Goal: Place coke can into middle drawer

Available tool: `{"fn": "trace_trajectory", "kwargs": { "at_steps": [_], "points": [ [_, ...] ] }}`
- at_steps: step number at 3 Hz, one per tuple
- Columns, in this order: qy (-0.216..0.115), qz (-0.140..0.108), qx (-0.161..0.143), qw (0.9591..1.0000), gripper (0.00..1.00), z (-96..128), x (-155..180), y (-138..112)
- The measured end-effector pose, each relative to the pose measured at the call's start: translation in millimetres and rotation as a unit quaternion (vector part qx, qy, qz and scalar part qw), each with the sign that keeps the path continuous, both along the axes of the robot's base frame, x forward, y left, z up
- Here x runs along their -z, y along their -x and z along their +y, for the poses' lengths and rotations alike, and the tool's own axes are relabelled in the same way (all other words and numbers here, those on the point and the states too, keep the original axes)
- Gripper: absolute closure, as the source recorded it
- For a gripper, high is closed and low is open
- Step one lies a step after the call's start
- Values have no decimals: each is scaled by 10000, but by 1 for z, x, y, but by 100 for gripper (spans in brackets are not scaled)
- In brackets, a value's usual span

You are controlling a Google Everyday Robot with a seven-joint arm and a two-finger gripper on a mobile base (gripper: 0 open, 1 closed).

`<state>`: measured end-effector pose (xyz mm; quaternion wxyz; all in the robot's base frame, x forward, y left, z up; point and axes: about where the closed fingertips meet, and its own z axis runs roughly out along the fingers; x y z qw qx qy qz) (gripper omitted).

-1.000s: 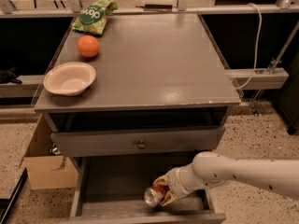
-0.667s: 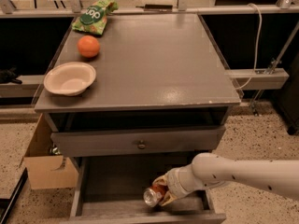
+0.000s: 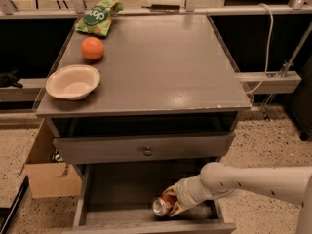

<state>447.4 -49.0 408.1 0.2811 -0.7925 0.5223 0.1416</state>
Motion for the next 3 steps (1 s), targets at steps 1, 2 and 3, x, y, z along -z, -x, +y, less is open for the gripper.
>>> {"fn": "trace_trajectory", "kwargs": {
  "at_steps": [1,2,3],
  "points": [
    [75,37,-48,10000,100,6,5,1],
    [215,256,-174,9993,100,20,26,4],
    [215,256,-175,9993,100,20,26,4]
  ]
}}
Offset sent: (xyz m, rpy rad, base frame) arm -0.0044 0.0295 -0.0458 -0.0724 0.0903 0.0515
